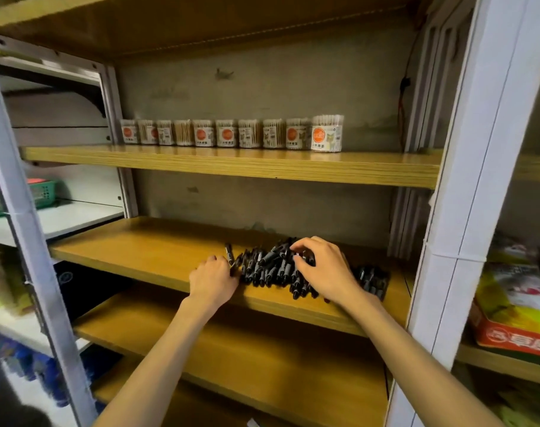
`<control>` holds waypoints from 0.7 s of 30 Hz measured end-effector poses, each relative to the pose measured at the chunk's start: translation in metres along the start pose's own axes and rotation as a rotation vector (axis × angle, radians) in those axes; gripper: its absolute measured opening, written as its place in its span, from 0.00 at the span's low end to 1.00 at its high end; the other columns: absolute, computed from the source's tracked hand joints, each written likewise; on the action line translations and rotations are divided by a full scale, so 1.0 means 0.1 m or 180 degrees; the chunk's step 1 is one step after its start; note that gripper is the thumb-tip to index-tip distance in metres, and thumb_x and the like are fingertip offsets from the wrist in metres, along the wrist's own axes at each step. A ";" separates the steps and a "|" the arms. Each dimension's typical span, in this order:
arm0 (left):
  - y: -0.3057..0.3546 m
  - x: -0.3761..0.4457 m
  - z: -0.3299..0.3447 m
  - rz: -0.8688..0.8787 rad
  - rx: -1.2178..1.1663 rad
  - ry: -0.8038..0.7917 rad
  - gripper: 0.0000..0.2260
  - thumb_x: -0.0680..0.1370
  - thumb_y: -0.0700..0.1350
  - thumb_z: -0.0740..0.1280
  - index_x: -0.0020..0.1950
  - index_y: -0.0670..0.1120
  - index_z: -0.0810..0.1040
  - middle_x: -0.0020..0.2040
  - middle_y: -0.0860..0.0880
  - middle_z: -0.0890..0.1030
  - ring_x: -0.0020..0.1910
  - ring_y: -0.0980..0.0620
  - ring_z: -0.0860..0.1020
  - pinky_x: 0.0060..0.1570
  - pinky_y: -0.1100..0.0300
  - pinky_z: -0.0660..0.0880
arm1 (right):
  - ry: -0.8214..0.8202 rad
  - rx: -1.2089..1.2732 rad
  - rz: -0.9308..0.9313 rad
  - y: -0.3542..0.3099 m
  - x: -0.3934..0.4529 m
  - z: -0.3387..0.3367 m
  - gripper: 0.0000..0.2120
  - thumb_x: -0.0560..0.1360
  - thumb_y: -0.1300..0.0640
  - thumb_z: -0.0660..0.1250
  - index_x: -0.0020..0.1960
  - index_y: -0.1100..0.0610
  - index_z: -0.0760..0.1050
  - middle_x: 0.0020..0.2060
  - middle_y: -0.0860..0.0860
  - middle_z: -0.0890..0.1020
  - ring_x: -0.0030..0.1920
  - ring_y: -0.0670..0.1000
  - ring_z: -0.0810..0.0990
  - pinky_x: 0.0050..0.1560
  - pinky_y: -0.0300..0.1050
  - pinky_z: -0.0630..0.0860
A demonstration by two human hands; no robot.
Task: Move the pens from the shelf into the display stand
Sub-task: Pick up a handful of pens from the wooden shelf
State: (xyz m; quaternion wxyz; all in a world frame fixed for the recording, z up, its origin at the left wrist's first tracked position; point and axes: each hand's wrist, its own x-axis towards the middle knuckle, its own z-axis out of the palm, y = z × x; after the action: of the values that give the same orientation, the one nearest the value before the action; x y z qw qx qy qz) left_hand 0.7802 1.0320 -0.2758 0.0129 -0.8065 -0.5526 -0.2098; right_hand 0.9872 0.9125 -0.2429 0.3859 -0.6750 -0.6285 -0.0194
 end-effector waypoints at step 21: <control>-0.01 0.59 0.19 -0.0222 0.0458 -0.0179 0.21 0.82 0.60 0.61 0.62 0.43 0.75 0.50 0.49 0.75 0.45 0.50 0.74 0.44 0.58 0.72 | 0.0205 -0.0119 0.0222 0.21 0.29 0.03 0.10 0.81 0.52 0.66 0.61 0.45 0.80 0.61 0.44 0.81 0.64 0.47 0.77 0.61 0.44 0.69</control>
State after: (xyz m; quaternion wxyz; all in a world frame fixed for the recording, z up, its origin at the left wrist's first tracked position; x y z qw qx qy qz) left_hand 0.8033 1.0894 -0.2730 0.0480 -0.7893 -0.5942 -0.1472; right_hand 1.0101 0.9398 -0.2407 0.3937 -0.7027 -0.5913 -0.0395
